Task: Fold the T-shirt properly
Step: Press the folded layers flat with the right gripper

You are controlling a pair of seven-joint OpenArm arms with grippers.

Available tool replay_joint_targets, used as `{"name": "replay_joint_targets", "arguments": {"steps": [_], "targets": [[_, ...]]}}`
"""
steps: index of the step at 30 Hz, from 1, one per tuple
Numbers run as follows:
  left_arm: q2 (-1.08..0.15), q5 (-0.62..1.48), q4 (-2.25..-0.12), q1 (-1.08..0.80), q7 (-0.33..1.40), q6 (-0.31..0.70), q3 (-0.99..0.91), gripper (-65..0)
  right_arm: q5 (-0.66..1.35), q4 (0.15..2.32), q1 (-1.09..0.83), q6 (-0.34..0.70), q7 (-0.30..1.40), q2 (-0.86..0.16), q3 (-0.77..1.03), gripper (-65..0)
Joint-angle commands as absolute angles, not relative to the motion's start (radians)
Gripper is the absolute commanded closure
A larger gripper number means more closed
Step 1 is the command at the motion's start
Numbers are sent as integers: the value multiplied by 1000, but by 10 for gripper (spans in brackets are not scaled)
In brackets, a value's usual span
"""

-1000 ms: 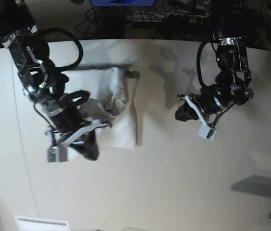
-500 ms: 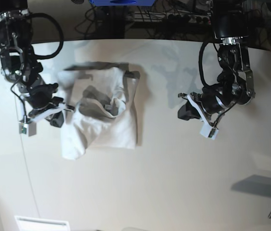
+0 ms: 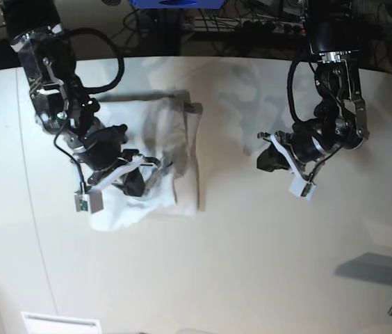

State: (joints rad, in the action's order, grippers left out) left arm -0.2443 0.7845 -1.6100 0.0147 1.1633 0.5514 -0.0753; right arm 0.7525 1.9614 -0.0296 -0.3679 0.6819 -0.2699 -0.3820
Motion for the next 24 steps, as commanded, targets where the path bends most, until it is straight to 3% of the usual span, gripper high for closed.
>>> {"name": "replay_joint_targets", "arguments": {"steps": [1,17,24], "targets": [[-257,802,-1630,30,1156,562,-79,0,751,1952,-8,-364,668,-262,-384,-9],[-262,803,-1626,33,1156,562,-142,0,748,1673,148,-328,664,-179,-394,-9],[-262,803,-1621,38,1156,562,-142,0,748,1681,99,-334,662,-180,-545,-9]]}}
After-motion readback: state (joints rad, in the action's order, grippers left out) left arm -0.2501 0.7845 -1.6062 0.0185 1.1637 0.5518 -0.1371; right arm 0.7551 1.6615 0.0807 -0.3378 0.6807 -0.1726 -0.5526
